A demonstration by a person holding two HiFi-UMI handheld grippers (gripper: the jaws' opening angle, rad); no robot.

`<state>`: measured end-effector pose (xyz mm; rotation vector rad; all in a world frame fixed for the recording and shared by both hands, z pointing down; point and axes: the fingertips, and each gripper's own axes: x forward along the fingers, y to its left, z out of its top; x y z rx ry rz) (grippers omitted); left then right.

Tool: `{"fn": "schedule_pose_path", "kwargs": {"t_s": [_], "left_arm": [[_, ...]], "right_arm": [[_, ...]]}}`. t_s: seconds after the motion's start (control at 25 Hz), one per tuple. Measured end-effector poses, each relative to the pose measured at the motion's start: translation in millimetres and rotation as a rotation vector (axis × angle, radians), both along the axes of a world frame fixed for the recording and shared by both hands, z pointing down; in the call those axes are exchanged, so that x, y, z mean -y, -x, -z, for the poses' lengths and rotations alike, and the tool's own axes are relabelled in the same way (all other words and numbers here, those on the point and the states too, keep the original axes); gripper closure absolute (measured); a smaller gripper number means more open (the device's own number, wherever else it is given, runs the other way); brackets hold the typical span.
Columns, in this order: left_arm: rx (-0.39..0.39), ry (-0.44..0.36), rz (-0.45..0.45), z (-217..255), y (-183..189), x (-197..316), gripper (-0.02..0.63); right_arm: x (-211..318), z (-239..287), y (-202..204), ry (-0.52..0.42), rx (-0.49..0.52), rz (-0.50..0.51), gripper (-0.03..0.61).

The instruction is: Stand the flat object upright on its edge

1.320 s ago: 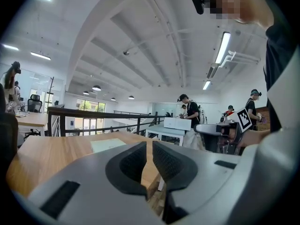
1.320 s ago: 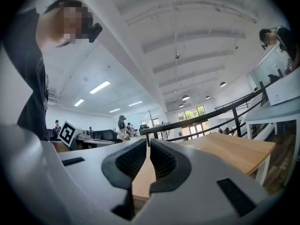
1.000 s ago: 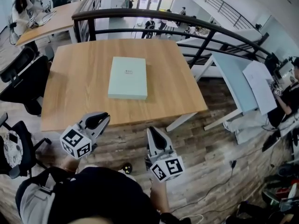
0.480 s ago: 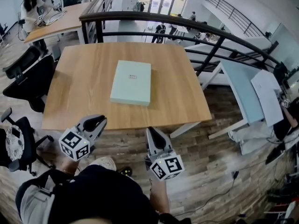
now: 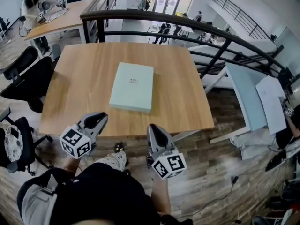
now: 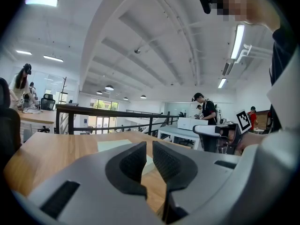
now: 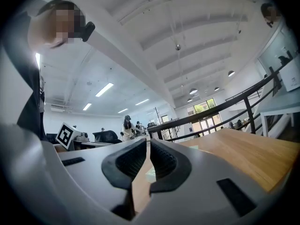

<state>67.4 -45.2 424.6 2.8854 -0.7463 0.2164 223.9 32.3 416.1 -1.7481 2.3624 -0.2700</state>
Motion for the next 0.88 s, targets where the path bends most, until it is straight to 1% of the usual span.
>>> {"fn": "schedule_pose_path", "kwargs": {"t_s": [0.24, 0.4, 0.6, 0.72, 0.88], "left_arm": [[-0.037, -0.016, -0.047, 11, -49, 44, 0.565], [-0.034, -0.006, -0.051, 7, -67, 70, 0.564], [-0.016, 0.024, -0.047, -8, -70, 101, 0.564], [-0.009, 0.048, -0.025, -16, -67, 120, 0.563], [-0.010, 0.057, -0.003, -18, -61, 145, 0.563]], "right_arm": [[41, 14, -29, -0.008, -0.038, -0.005, 0.545], [66, 10, -47, -0.001, -0.036, -0.007, 0.545], [105, -2, -55, 0.017, -0.019, 0.007, 0.544], [124, -5, -56, 0.030, -0.018, 0.028, 0.543], [150, -6, -55, 0.047, -0.028, 0.045, 0.543]]}}
